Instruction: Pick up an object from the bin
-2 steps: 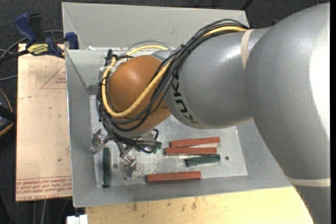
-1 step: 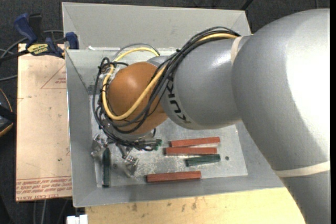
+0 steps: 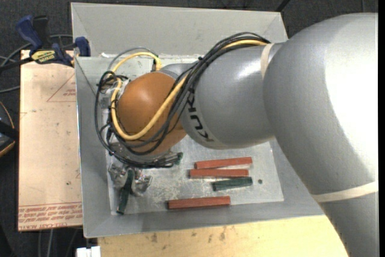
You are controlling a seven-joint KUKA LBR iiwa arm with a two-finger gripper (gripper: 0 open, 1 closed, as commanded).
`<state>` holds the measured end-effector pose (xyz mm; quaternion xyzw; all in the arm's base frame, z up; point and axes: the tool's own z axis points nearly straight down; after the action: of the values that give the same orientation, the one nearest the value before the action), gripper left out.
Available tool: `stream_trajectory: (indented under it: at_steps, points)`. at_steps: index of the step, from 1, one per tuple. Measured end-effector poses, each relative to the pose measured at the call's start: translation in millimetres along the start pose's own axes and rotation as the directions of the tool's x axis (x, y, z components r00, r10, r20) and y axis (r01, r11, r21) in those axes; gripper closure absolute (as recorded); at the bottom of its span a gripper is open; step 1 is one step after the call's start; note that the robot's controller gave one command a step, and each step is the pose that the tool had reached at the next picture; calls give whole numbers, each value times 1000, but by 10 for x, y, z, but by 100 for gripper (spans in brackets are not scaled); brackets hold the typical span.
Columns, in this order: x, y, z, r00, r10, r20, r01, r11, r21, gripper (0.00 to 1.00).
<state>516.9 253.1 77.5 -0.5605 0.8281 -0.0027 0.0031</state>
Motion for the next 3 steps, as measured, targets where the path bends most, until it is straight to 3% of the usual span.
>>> stream_trajectory:
  at_steps: [3]
  points:
    - [14,25,-181,1000,2,-1,-2,1000,-9,100]
